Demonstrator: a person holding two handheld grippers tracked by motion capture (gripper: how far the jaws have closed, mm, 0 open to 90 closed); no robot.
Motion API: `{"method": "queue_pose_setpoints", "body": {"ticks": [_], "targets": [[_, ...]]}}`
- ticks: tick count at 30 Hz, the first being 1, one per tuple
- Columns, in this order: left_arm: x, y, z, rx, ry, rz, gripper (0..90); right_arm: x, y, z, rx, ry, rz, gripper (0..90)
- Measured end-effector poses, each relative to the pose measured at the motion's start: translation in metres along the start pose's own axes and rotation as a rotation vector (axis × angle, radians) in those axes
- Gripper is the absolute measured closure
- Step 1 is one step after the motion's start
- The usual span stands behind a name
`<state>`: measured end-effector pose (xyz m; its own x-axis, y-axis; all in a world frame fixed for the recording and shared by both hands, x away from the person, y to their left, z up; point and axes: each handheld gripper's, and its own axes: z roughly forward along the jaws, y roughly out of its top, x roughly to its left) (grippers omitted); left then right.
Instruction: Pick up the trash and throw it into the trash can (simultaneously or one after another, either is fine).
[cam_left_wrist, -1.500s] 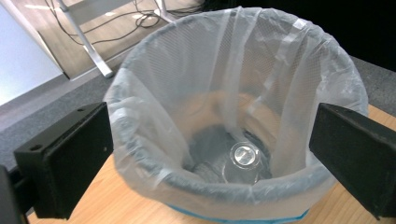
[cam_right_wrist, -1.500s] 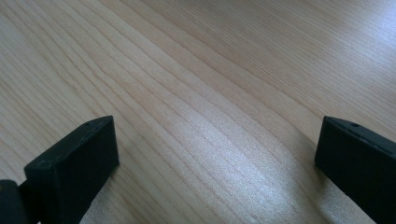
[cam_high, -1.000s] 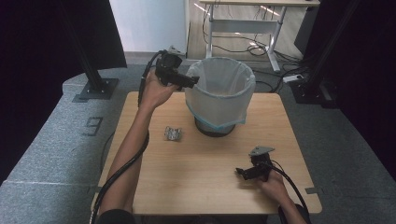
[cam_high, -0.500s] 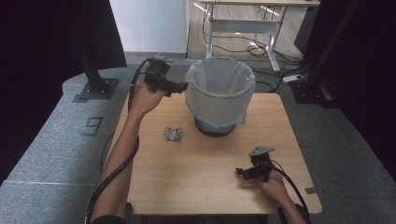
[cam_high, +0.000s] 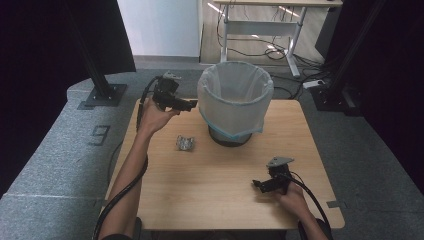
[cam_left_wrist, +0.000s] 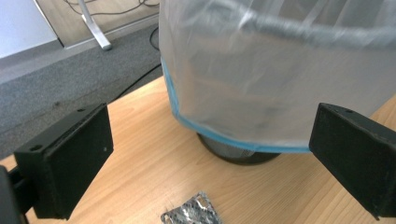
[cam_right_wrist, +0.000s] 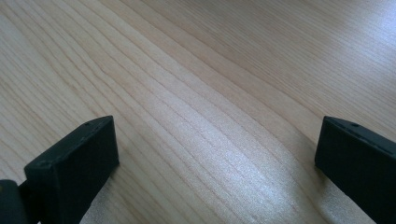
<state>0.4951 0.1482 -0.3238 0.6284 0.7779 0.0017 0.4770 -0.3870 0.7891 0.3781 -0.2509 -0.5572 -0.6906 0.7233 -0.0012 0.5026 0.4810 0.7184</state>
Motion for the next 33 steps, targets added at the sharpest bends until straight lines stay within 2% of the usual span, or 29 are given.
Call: {"method": "queue_pose_setpoints", "body": {"ticks": [6, 12, 14, 23, 33], "targets": [[0.001, -0.018, 0.011, 0.014, 0.001, 0.01, 0.0, 0.0, 0.0, 0.0, 0.0, 0.0, 0.0, 0.0], [0.004, -0.036, 0.022, 0.014, -0.017, -0.003, 0.0, 0.0, 0.0, 0.0, 0.002, 0.0, 0.003, 0.0], [0.006, -0.046, 0.027, 0.014, -0.014, -0.015, 0.0, 0.0, 0.0, 0.0, 0.0, -0.001, 0.002, 0.0], [0.008, -0.069, 0.043, 0.016, -0.018, -0.024, 0.0, 0.0, 0.0, 0.0, 0.001, -0.001, 0.002, 0.0], [0.007, -0.097, 0.07, 0.045, 0.0, -0.028, 0.0, 0.0, 0.0, 0.0, 0.003, 0.0, 0.002, 0.0]]}}
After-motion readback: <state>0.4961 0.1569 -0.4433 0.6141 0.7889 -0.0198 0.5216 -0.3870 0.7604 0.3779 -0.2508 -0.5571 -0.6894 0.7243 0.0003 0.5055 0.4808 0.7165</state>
